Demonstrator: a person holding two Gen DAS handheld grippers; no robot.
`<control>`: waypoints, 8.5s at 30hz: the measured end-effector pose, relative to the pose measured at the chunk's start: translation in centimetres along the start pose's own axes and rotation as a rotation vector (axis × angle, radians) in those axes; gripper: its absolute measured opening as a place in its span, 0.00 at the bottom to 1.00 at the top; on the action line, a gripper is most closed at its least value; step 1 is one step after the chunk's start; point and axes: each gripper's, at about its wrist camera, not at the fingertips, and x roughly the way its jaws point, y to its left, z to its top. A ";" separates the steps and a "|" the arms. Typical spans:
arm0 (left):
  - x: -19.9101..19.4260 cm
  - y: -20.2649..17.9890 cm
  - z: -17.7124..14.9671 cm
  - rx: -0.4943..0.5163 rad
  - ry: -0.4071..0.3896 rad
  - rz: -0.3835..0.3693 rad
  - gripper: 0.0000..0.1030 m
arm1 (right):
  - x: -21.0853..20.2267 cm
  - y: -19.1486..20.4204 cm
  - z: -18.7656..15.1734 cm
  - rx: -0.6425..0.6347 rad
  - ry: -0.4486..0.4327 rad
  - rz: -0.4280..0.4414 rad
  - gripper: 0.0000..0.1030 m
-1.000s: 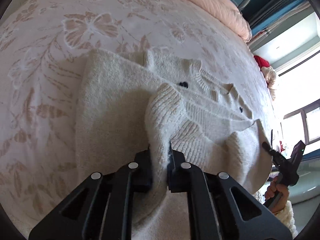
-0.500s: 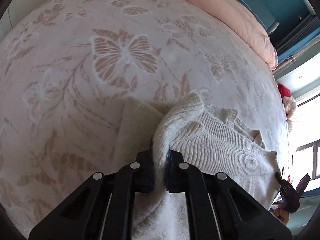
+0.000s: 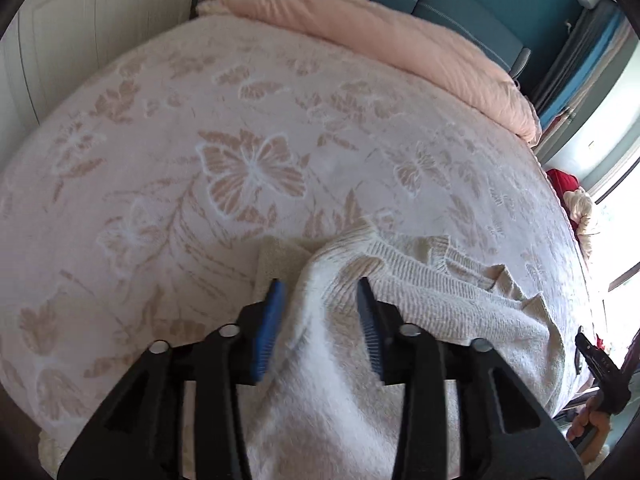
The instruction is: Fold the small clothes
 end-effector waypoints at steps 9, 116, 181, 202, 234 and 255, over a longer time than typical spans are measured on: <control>8.3 -6.2 -5.6 0.083 0.221 0.060 0.56 | 12.9 13.0 -3.4 -0.182 0.258 0.102 0.07; -5.5 -23.9 -8.6 0.297 0.132 -0.314 0.11 | 0.2 1.5 -8.3 0.133 0.190 0.277 0.23; -4.9 -17.3 -18.4 0.407 0.244 -0.058 0.52 | -3.4 -5.8 -8.4 0.184 0.142 0.097 0.38; -5.8 -15.1 -15.8 0.349 0.180 0.136 0.70 | -2.1 8.6 -10.2 -0.227 0.203 0.110 0.30; 0.1 -20.3 -15.8 0.396 0.260 0.130 0.84 | 0.4 -7.9 -7.1 0.178 0.201 0.181 0.19; -2.2 -14.6 -12.9 0.325 0.211 0.295 0.85 | 6.2 14.2 -5.8 -0.325 0.401 0.295 0.25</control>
